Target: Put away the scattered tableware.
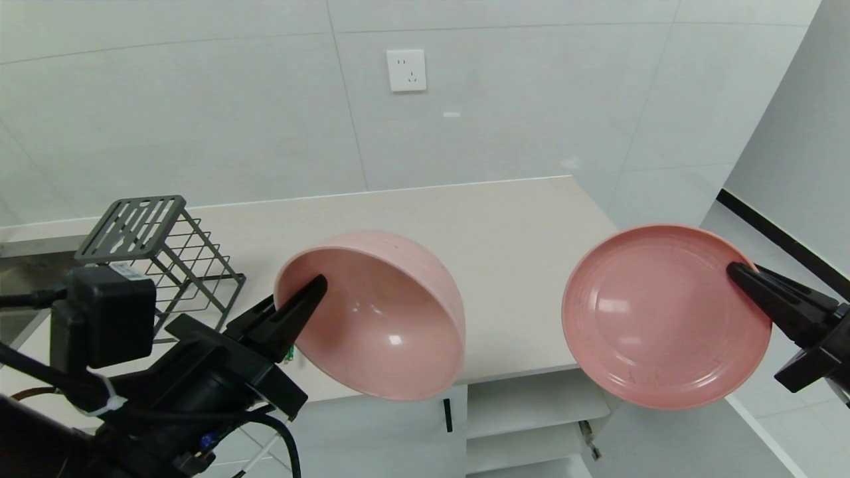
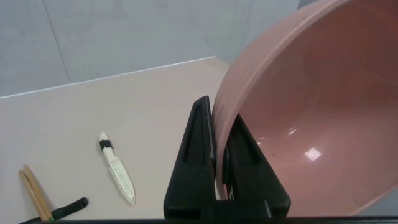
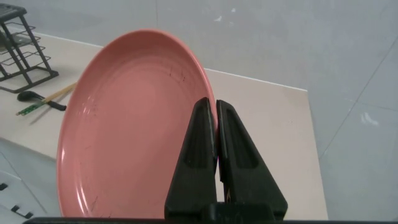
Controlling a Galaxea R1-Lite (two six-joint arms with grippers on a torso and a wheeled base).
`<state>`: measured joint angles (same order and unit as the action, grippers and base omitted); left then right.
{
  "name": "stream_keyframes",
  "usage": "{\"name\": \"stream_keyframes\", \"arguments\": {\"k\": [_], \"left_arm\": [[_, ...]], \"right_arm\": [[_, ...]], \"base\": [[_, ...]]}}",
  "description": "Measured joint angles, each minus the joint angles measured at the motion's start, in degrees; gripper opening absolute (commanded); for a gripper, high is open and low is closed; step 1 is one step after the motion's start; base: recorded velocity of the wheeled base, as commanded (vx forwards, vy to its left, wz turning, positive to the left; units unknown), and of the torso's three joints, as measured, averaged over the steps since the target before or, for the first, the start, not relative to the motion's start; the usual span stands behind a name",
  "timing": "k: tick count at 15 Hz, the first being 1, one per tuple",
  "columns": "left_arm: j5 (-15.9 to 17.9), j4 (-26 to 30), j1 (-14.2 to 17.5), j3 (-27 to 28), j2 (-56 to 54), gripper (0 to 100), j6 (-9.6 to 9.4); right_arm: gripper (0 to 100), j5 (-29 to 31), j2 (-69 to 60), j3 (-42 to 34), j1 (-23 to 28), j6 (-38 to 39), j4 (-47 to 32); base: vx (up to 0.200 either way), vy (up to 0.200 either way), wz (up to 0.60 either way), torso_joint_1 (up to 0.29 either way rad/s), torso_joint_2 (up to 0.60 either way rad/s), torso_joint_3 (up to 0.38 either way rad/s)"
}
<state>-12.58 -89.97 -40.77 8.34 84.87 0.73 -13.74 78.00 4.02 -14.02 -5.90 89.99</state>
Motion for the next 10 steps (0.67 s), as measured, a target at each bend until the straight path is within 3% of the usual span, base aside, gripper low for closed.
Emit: {"name": "stream_keyframes", "arguments": {"k": [8, 10], "left_arm": [[0.0, 0.0, 0.0, -0.5, -1.1, 0, -0.80], [0.0, 0.1, 0.0, -0.5, -1.2, 0, -0.73]], "right_arm": [[0, 0.0, 0.2, -0.3, 0.0, 0.0, 0.0], [0, 0.0, 0.2, -0.3, 0.0, 0.0, -0.1]], "base": [[0.000, 0.000, 0.00, -0.023, 0.05, 0.026], [-0.200, 0.000, 0.00, -0.029, 0.08, 0.031]]}}
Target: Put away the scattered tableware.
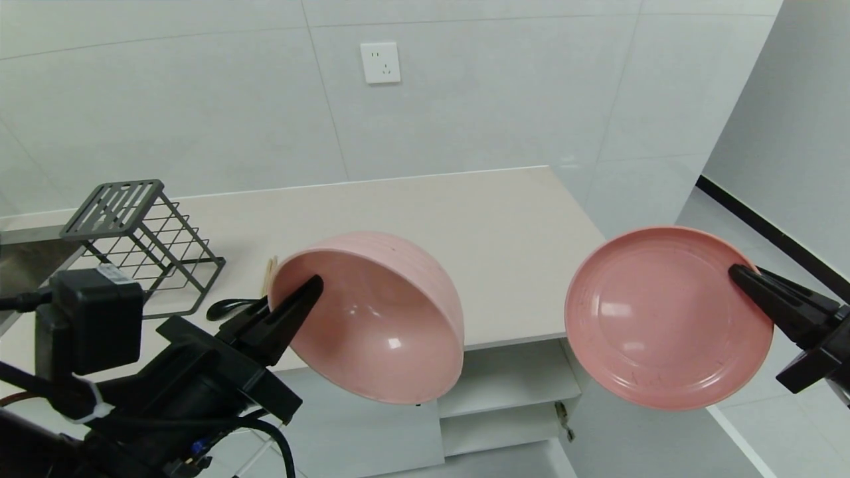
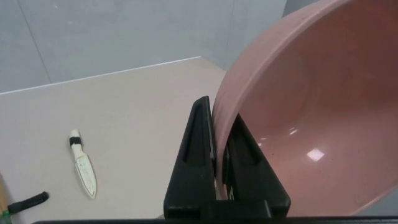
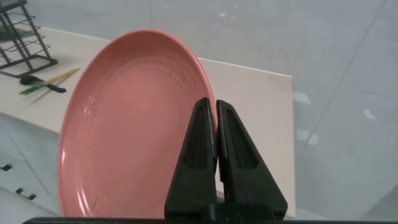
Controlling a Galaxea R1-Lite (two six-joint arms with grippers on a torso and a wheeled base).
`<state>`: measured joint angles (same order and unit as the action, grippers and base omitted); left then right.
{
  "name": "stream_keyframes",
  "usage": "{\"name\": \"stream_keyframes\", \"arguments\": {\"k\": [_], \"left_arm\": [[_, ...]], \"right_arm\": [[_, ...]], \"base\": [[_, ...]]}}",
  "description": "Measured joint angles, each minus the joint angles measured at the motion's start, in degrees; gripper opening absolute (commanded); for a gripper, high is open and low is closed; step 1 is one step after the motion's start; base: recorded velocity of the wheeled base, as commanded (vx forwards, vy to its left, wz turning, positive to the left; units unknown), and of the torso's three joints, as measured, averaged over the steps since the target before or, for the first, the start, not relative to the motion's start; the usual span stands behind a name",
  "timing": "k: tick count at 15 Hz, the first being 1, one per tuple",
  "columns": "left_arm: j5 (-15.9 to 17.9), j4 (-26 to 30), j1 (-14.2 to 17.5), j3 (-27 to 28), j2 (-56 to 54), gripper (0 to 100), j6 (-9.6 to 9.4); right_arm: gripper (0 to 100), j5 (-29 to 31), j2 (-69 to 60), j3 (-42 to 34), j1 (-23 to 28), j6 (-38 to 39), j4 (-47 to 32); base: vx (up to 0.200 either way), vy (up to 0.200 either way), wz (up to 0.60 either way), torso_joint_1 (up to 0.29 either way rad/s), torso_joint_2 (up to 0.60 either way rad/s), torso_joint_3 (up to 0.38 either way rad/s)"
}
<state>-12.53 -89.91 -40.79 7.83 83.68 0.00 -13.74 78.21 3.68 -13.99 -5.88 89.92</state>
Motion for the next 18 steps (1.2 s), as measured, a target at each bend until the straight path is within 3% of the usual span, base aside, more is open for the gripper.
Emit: {"name": "stream_keyframes", "arguments": {"k": [18], "left_arm": [[0.1, 0.0, 0.0, -0.9, 0.4, 0, -0.10]], "right_arm": [[0, 0.0, 0.5, -0.1, 0.0, -0.7, 0.0]], "base": [[-0.011, 0.011, 0.00, -0.001, 0.00, 0.001]]}}
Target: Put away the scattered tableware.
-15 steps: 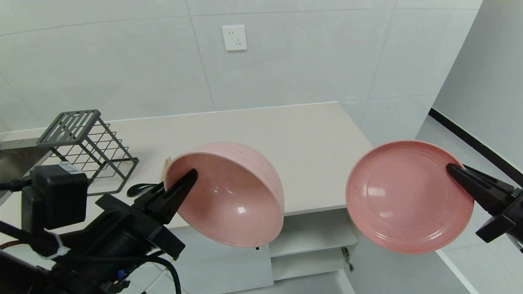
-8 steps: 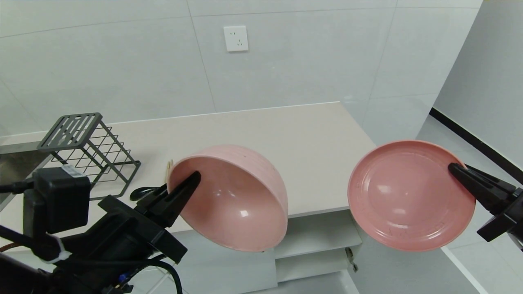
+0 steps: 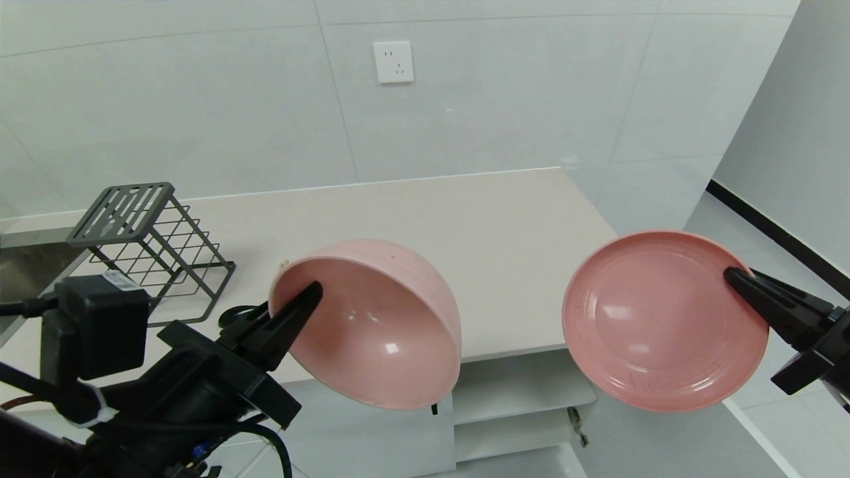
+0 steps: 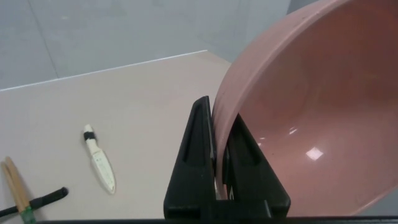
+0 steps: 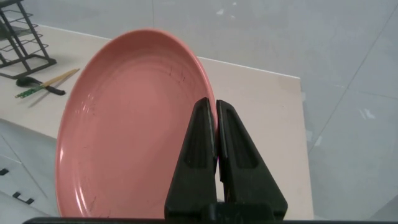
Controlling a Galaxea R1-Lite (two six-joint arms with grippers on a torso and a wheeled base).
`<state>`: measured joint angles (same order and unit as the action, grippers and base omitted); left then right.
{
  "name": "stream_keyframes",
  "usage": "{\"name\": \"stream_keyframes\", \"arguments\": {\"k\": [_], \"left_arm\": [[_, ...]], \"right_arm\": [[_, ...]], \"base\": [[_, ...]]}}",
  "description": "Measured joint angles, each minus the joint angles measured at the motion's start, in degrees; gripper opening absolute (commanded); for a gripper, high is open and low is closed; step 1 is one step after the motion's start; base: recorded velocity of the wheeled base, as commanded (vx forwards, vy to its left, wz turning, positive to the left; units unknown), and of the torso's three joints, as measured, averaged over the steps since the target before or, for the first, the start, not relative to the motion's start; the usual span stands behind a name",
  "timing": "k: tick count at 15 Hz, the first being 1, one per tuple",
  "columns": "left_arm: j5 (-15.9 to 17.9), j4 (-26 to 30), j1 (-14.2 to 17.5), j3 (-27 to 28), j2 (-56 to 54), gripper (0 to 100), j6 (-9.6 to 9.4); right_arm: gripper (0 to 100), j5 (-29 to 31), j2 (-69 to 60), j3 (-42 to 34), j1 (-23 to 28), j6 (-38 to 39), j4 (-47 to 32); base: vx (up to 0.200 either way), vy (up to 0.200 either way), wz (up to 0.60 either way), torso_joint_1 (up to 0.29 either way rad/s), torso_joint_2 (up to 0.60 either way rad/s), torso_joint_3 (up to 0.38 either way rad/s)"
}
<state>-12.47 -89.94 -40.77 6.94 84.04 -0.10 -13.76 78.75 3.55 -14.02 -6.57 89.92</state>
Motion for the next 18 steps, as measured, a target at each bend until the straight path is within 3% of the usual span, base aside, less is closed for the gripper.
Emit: {"name": "stream_keyframes", "arguments": {"k": [9, 18], "left_arm": [[0.1, 0.0, -0.2, -0.9, 0.5, 0, 0.00], [0.4, 0.0, -0.3, -2.2, 0.8, 0, -0.12]], "right_arm": [[0, 0.0, 0.8, -0.7, -0.7, -0.2, 0.0], [0, 0.0, 1.4, -1.5, -3.0, -0.2, 0.0]], "base": [[0.000, 0.000, 0.00, -0.035, 0.07, 0.038], [0.000, 0.000, 0.00, -0.147, 0.30, 0.144]]}}
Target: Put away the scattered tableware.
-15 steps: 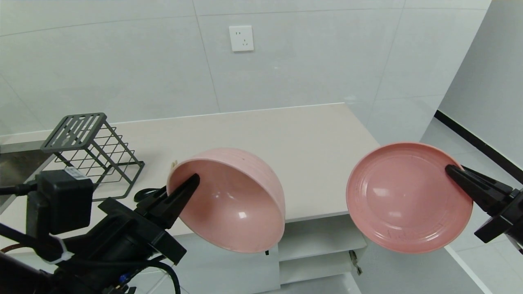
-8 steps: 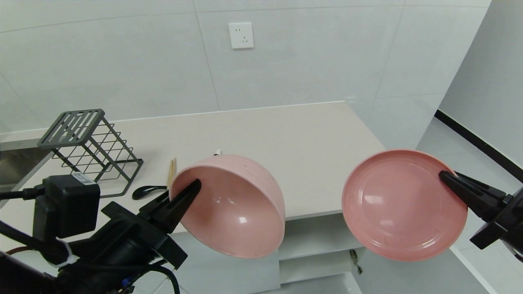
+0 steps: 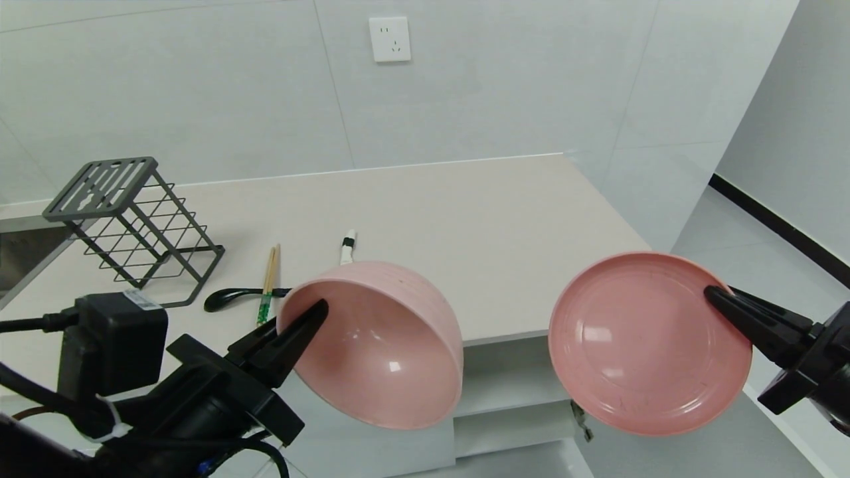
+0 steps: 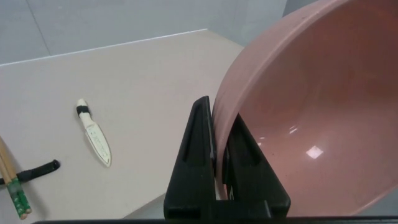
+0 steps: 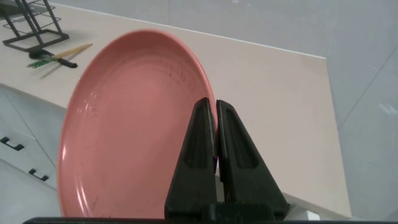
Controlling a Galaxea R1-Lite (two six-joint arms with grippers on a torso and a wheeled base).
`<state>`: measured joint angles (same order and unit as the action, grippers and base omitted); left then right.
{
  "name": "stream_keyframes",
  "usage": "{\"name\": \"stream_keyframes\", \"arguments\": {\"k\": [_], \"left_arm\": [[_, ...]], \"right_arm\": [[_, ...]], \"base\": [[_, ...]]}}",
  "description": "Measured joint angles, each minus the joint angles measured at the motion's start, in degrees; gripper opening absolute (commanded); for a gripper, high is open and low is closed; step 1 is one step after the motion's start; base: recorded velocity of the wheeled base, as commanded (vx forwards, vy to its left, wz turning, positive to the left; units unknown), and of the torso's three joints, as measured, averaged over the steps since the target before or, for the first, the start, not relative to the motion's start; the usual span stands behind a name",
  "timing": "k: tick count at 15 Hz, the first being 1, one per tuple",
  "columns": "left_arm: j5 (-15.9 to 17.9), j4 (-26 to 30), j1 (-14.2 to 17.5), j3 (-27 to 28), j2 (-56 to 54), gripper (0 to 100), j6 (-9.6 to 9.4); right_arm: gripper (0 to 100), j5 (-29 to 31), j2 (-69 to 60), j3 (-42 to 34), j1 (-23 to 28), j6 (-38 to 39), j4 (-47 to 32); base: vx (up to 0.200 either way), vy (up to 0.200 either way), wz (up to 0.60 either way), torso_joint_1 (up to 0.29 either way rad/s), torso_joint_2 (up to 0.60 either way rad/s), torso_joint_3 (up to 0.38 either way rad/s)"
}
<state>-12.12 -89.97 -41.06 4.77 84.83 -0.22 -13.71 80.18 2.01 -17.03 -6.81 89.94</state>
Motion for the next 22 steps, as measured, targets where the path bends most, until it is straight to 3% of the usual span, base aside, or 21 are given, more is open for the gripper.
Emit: {"name": "stream_keyframes", "arguments": {"k": [10, 22], "left_arm": [[0.0, 0.0, -3.9, -3.9, 0.7, 0, -2.43], [0.0, 0.0, -4.8, -4.6, 1.7, 0, -2.43]], "right_arm": [[0, 0.0, 1.0, -0.7, 0.0, -0.3, 0.0], [0, 0.0, 1.7, -0.9, 0.0, -0.3, 0.0]], "base": [[0.000, 0.000, 0.00, -0.242, 0.48, 0.233], [0.000, 0.000, 0.00, -0.211, 0.41, 0.193]]}}
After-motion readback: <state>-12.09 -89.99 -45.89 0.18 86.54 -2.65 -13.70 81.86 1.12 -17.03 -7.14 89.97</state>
